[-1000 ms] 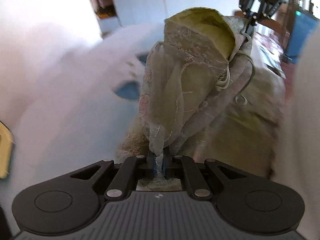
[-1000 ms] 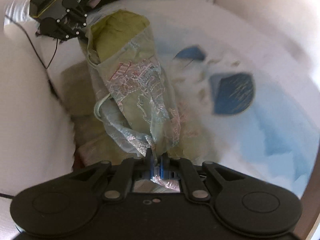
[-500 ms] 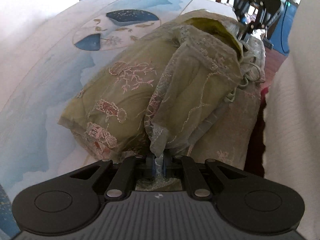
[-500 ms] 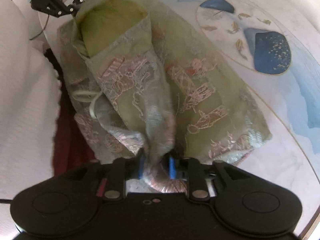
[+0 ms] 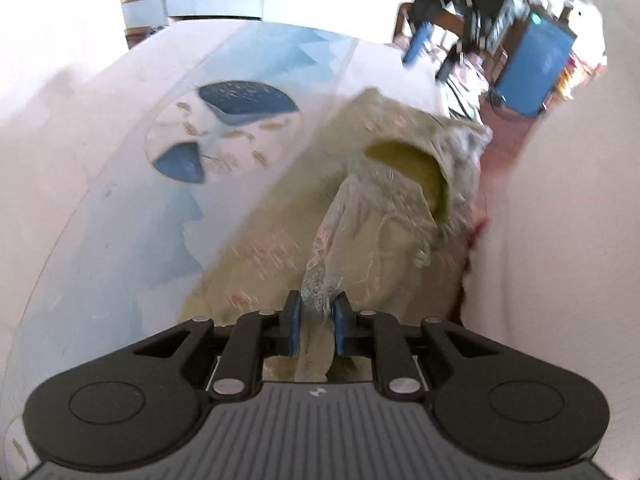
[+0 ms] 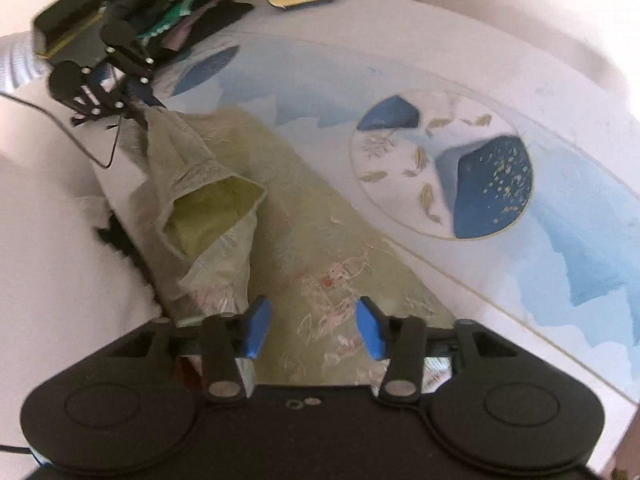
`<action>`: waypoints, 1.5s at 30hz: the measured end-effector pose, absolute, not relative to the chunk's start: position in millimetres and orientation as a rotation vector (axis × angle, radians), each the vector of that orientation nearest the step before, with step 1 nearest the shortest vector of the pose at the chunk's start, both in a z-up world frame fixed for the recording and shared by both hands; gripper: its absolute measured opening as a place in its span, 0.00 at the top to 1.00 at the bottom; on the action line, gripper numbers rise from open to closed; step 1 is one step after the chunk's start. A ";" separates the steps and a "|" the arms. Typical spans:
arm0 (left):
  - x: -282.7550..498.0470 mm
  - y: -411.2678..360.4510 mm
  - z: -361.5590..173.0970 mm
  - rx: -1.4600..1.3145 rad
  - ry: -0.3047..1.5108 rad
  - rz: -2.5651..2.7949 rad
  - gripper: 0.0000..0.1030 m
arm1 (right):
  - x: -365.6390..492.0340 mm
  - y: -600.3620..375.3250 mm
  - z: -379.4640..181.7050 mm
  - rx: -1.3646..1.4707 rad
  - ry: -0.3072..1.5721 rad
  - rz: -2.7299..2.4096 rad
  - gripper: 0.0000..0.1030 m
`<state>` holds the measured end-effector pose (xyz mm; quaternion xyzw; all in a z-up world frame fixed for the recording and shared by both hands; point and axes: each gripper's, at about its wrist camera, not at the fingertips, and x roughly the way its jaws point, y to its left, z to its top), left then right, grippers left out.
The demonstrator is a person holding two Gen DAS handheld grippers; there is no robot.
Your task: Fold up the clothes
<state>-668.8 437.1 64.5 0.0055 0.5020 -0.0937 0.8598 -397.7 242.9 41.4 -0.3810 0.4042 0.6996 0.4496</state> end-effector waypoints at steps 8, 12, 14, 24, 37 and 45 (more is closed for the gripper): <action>-658.1 438.6 66.8 -0.086 1.053 -0.256 0.85 | -456.6 241.0 -8.1 -0.994 1.174 1.928 0.00; -673.2 430.2 44.2 -0.121 1.168 -0.285 0.68 | -464.2 232.0 -31.1 -1.072 1.228 1.907 0.00; -682.4 426.1 15.9 -0.142 1.263 -0.274 0.58 | -465.5 231.4 -43.7 -1.091 1.236 1.872 0.00; -704.1 433.7 9.8 -0.172 1.276 -0.137 0.36 | -406.9 225.7 5.4 -0.938 1.065 1.657 0.00; -655.0 492.0 -44.9 -0.602 1.095 0.240 0.33 | -332.3 212.3 -38.0 -0.665 1.254 1.300 0.00; -649.8 476.1 -44.1 -0.674 1.011 0.325 0.66 | -339.3 227.3 -46.9 -0.570 1.256 1.330 0.00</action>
